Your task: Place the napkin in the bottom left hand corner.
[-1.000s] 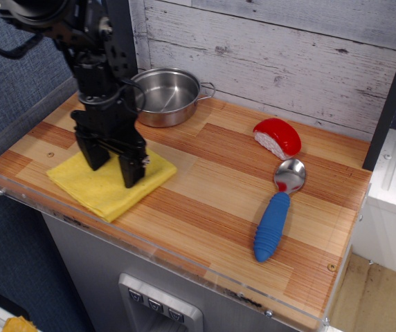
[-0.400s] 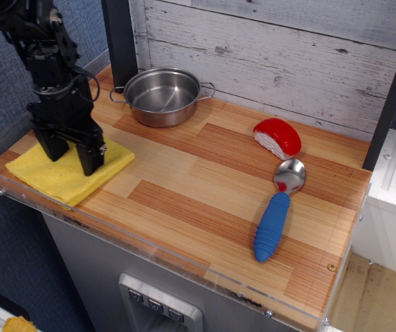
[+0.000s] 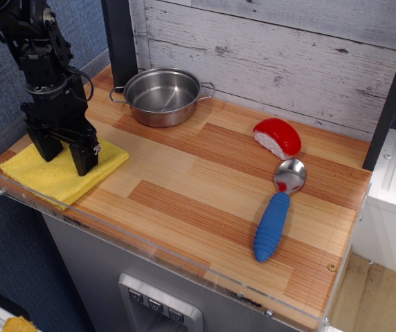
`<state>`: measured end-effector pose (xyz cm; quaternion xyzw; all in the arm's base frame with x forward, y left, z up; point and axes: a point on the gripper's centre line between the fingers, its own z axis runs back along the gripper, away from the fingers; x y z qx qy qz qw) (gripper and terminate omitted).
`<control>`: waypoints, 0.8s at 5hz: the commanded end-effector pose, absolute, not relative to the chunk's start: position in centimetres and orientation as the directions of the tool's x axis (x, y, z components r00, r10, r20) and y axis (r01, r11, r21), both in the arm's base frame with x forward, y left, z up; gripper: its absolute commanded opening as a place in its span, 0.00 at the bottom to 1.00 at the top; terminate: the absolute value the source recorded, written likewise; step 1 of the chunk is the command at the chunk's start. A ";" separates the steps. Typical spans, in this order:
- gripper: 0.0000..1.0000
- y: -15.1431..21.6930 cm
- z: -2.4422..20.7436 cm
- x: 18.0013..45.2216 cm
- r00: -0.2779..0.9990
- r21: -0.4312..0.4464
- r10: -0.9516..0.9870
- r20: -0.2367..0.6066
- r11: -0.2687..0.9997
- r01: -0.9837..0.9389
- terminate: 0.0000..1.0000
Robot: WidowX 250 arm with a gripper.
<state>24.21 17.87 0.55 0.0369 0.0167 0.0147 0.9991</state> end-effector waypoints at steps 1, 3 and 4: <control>1.00 17.9 5.1 23.4 0.997 0.126 0.070 0.017 0.989 -0.071 0.00; 1.00 17.5 10.7 24.0 0.990 0.189 0.086 0.115 0.976 -0.107 0.00; 1.00 16.6 11.7 24.1 0.991 0.211 0.101 0.085 0.971 -0.117 0.00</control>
